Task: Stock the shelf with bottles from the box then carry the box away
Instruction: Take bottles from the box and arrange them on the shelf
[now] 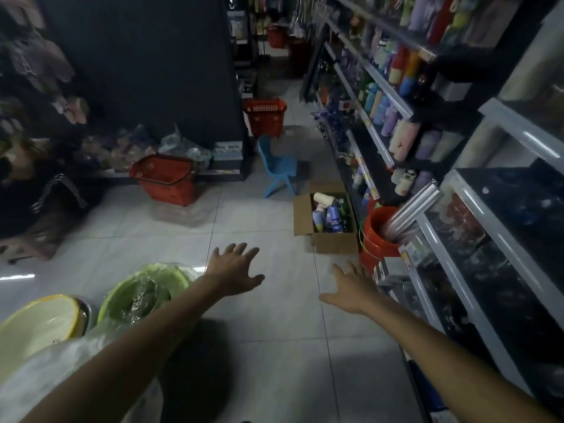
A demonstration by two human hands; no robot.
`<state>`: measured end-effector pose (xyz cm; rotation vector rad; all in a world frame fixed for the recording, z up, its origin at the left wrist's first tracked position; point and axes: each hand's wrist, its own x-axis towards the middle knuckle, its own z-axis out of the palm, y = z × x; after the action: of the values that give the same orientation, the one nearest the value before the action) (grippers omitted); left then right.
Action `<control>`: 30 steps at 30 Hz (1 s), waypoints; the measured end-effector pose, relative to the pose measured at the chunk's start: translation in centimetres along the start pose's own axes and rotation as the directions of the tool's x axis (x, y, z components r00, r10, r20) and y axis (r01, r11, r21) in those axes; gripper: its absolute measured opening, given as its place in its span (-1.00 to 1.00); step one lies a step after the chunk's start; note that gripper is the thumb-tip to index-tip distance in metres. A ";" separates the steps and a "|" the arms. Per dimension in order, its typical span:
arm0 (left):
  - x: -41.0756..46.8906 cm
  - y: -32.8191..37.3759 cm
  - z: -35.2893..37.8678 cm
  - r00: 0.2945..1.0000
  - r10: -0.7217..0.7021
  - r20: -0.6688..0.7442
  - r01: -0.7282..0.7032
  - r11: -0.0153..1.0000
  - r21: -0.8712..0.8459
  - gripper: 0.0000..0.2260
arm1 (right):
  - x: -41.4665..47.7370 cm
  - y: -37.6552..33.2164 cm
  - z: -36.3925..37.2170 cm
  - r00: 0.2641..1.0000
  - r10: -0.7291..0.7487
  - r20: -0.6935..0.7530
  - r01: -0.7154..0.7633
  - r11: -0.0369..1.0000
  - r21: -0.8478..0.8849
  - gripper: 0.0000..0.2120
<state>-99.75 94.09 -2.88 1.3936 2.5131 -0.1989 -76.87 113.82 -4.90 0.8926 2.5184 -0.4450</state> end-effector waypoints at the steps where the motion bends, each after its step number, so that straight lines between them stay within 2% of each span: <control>1: 2.0 -0.8 -0.6 1.000 -0.003 -0.001 0.003 1.000 0.000 -0.26 | 2.0 -0.1 -1.1 1.000 -0.005 0.003 0.005 1.000 0.007 -0.06; 10: 22.3 -11.0 -3.1 1.000 0.004 0.020 -0.004 1.000 0.009 -0.25 | 22.7 -2.0 -9.1 0.999 0.022 -0.026 -0.022 1.000 0.016 -0.09; 15: 32.8 -17.4 -6.6 0.997 0.051 0.051 -0.052 0.998 0.017 -0.24 | 32.1 -3.6 -14.1 0.993 0.099 -0.056 -0.094 0.992 0.087 -0.03; 18: 38.6 -20.6 -8.4 0.995 0.066 0.068 -0.066 0.998 0.008 -0.25 | 36.6 -4.2 -16.0 0.990 0.139 -0.027 -0.135 0.985 0.111 -0.04; 25: 53.0 -23.3 -11.0 0.985 0.145 0.091 -0.149 0.988 0.033 -0.26 | 48.4 -3.1 -19.8 0.974 0.223 0.029 -0.224 0.957 0.186 -0.04; 30: 64.8 -23.3 -13.3 0.970 0.216 0.112 -0.227 0.969 0.094 -0.27 | 58.1 -1.1 -23.7 0.968 0.252 0.007 -0.248 0.946 0.207 -0.15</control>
<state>-154.37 137.63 -9.13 1.6486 2.2735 -0.3533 -125.12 153.14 -13.06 1.2824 2.3627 -0.6243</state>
